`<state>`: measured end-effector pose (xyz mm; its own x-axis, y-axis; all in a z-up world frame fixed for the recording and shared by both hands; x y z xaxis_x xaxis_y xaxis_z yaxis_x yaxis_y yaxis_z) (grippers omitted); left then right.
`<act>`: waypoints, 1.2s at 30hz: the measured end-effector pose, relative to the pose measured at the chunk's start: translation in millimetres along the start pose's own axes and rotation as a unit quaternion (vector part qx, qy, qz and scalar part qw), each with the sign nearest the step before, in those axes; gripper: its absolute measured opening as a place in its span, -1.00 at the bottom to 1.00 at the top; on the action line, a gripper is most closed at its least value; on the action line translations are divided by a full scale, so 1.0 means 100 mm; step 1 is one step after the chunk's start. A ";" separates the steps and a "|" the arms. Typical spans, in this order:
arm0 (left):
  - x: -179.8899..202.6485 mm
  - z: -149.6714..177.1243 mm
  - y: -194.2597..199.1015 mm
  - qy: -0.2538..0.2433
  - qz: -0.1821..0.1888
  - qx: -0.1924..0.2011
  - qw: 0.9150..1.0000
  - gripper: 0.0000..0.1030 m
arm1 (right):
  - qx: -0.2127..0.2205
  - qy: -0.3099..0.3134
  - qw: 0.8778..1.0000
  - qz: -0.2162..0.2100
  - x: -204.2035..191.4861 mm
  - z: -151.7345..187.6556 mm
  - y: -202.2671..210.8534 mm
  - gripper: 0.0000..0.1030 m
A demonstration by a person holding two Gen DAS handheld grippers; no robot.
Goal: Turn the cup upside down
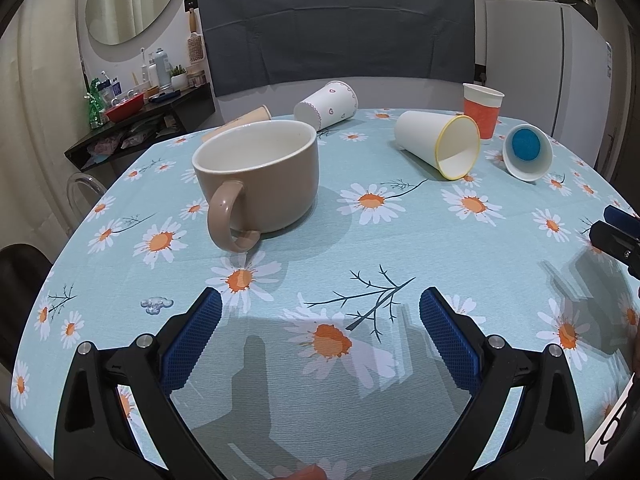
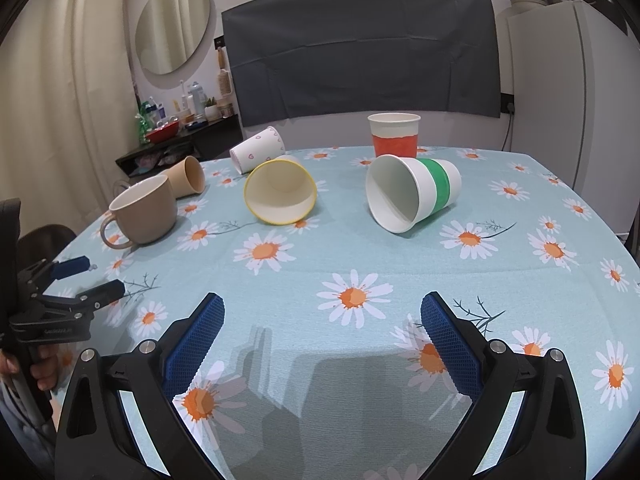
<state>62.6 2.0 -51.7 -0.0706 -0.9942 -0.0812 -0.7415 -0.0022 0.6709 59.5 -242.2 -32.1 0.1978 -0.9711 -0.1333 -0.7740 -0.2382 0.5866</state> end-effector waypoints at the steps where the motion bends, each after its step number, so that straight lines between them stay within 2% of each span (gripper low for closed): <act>1: 0.00 0.00 0.00 0.000 0.000 0.000 1.000 0.88 | 0.000 0.000 1.000 0.000 0.00 0.00 0.00 0.84; 18: -0.04 0.03 0.01 0.001 -0.002 -0.004 1.000 0.88 | 0.001 0.002 1.000 -0.002 -0.01 -0.02 0.00 0.84; 36: -0.02 0.03 -0.02 -0.022 -0.056 -0.014 0.998 0.88 | 0.006 -0.023 1.000 0.016 0.10 -0.01 0.00 0.84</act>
<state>62.4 4.5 -55.1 -0.0172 -0.9819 -0.1887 -0.7272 -0.1172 0.6763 62.3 -252.4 -32.2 0.1451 -0.9779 -0.1507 -0.7863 -0.2064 0.5824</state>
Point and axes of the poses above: each gripper's, at about its wrist camera, not at the fingertips, and y roughly against the way its jaws point, x to its right, z to its underside, the point moved 8 cm from there along -y, roughly the way its jaws point, and after that the axes turned 3 degrees about -x, right-handed, at the moved point
